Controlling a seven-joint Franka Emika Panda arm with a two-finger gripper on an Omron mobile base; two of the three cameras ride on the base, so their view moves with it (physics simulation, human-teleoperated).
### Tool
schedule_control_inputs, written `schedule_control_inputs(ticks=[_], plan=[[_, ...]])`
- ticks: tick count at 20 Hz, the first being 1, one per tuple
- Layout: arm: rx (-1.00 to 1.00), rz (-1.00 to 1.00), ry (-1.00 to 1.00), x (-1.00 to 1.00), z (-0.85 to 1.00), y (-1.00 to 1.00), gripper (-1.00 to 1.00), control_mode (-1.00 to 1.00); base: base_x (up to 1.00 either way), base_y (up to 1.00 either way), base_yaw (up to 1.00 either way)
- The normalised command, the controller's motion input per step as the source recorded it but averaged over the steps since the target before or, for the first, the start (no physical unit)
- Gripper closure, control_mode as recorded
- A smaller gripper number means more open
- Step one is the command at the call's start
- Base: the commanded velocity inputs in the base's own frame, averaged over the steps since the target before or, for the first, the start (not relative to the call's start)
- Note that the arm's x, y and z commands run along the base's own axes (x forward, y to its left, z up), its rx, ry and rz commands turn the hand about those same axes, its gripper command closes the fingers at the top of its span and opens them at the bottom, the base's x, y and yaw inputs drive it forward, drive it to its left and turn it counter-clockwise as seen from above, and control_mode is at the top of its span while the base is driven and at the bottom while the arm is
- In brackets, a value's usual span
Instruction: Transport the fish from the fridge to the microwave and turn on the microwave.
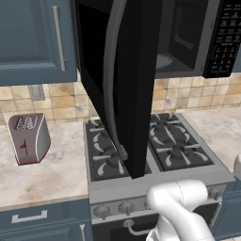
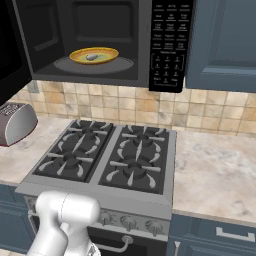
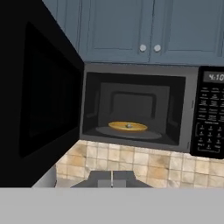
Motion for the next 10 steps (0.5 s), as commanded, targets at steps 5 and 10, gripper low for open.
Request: schedule_control_inputs(ticks=[5,10], plan=[[-0.06,0.0,-0.08,-0.01,-0.2,0.39,1.0,-1.0,0.0,0.0,0.0],[-0.03,-0.01,-0.04,-0.03,-0.05,0.3,1.0,-1.0,0.0,0.0,0.0]])
